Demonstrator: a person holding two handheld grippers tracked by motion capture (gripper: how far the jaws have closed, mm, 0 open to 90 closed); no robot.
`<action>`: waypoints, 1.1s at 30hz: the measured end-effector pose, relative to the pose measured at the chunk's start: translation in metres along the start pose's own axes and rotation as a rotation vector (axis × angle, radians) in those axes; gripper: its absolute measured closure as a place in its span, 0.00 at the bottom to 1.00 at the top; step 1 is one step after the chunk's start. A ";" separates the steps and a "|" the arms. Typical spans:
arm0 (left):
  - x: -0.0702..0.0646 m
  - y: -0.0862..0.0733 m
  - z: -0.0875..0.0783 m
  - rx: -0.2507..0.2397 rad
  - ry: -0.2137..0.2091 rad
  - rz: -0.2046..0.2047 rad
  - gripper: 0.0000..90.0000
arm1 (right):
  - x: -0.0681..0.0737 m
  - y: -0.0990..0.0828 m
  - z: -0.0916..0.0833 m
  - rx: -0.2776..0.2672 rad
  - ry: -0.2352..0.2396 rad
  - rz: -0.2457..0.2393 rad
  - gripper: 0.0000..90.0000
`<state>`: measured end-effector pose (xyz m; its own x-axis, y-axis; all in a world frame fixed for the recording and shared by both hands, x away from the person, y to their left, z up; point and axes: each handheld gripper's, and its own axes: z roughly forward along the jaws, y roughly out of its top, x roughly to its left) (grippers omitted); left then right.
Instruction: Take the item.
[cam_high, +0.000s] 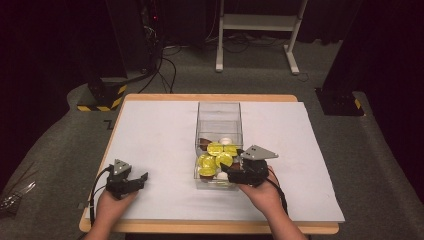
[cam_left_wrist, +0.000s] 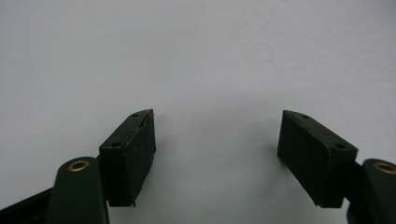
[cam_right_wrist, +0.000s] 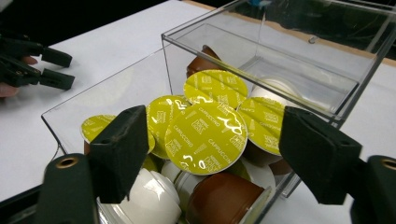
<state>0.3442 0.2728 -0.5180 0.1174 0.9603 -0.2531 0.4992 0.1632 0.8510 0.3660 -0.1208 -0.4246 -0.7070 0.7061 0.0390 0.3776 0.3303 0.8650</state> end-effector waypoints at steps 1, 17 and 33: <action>0.001 0.000 0.000 0.006 0.001 0.013 0.31 | 0.000 0.000 0.000 0.000 0.000 0.000 0.26; 0.000 0.000 0.000 0.005 -0.002 0.008 0.30 | 0.010 0.014 0.024 0.157 -0.038 -0.052 0.25; 0.000 0.000 0.000 0.001 -0.003 0.006 0.30 | 0.014 0.013 0.032 0.211 -0.059 -0.094 0.31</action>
<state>0.3443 0.2729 -0.5182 0.1232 0.9606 -0.2493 0.4992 0.1572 0.8521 0.3805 -0.0860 -0.4287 -0.7109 0.6997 -0.0717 0.4330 0.5157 0.7393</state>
